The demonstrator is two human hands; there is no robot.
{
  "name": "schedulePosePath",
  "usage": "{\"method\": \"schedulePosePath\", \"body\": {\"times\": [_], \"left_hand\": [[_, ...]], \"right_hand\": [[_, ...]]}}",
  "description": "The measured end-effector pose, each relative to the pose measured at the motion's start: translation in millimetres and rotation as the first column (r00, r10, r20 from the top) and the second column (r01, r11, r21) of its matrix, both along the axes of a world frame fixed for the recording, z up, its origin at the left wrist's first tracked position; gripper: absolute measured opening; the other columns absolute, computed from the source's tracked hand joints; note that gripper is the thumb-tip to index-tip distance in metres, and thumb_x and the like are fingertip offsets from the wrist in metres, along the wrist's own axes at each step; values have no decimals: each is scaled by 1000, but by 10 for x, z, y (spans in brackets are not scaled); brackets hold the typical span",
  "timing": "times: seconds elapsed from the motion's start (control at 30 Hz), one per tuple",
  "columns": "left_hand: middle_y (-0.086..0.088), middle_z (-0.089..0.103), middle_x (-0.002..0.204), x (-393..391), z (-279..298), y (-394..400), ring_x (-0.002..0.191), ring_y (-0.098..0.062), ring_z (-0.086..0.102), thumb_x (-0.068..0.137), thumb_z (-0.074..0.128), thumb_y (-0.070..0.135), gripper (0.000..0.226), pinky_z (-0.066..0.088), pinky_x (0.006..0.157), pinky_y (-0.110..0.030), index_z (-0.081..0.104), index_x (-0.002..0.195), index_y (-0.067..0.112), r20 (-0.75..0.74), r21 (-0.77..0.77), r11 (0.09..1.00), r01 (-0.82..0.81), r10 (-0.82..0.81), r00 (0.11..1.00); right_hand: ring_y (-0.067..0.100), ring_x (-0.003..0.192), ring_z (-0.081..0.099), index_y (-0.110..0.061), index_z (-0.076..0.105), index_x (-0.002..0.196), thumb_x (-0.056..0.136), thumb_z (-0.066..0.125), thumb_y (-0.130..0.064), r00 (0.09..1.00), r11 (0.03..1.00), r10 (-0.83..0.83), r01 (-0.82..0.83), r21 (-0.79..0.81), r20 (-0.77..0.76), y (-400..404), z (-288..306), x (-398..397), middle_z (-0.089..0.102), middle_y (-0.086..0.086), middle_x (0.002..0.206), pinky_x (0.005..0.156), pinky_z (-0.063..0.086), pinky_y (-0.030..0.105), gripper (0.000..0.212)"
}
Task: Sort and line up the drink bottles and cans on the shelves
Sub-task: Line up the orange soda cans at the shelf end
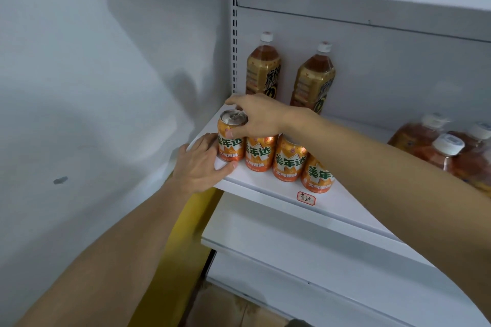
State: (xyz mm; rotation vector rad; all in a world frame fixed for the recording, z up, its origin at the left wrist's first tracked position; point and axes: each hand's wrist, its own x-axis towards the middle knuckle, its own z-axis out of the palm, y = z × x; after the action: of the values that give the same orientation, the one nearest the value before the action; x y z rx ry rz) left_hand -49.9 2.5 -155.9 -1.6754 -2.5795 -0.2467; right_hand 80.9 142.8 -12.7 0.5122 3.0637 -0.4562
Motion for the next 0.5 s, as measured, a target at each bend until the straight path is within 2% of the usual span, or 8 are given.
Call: {"method": "schedulePosePath", "body": {"times": [0.1, 0.2, 0.33, 0.5], "left_hand": [[1, 40, 159, -5, -3, -4, 144, -20, 39, 81, 14, 86, 96, 35, 114, -57, 37, 153, 25, -1, 5, 1000, 2, -2, 1000], [0, 37, 161, -11, -7, 0, 146, -20, 37, 80, 12, 86, 99, 34, 115, -57, 34, 155, 25, 3, -4, 1000, -8, 8, 1000], [1, 36, 162, -2, -1, 2, 147, -20, 36, 81, 13, 86, 98, 33, 116, -57, 32, 155, 25, 8, -9, 1000, -9, 9, 1000], [0, 36, 162, -6, -15, 0, 146, -21, 38, 91, 30, 81, 86, 33, 116, -57, 33, 156, 25, 13, 1, 1000, -5, 5, 1000]], "right_hand": [[27, 141, 44, -20, 27, 159, 78, 79, -61, 986, 1000, -25, 24, 8, 162, 64, 107, 136, 40, 5, 160, 111, 43, 38, 106], [26, 138, 47, -21, 29, 158, 75, 84, -57, 957, 998, -43, 31, 46, 286, 114, 130, 252, 43, 3, 158, 107, 46, 37, 106], [25, 133, 51, -18, 32, 158, 77, 87, -44, 978, 996, -62, 46, 80, 201, 113, 59, 317, 47, 5, 154, 99, 48, 32, 101], [26, 141, 45, -17, 23, 161, 78, 88, -38, 985, 997, -53, 44, 59, 167, 96, 44, 356, 39, 6, 161, 108, 45, 36, 107]]}}
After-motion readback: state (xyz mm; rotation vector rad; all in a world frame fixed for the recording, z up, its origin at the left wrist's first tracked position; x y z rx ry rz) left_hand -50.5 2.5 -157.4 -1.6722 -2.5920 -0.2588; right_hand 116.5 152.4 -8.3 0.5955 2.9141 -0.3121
